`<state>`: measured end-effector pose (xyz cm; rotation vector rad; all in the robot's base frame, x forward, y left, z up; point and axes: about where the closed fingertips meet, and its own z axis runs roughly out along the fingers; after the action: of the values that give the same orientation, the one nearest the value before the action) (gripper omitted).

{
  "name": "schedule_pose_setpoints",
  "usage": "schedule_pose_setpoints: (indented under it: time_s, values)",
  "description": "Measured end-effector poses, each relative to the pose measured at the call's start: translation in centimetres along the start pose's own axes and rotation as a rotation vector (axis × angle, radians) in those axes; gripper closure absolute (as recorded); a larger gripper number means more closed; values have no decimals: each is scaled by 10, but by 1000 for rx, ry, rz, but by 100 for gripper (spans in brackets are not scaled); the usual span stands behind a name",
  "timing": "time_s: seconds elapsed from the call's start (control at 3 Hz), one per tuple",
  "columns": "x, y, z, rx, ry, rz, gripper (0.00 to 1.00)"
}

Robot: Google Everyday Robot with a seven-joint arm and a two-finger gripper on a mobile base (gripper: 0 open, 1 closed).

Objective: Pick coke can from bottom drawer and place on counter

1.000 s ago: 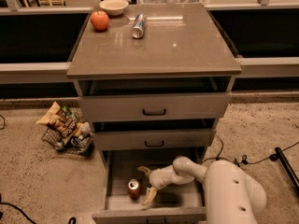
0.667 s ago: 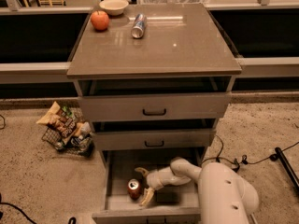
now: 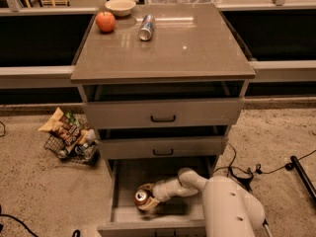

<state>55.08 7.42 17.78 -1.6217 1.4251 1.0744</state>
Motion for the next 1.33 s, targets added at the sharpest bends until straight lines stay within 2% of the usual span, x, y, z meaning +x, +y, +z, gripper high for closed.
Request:
schedule_pose_setpoints:
  time_s: [0.33,0.67,1.0,1.33]
  values:
    - [3,-1,6,-6,-20,2,64]
    - [-2,0,2,-1,-98,-8,89]
    - [-21,6,-18,-2,-180,-54,100]
    - [-45,11,-48,-9,-206,-111,100]
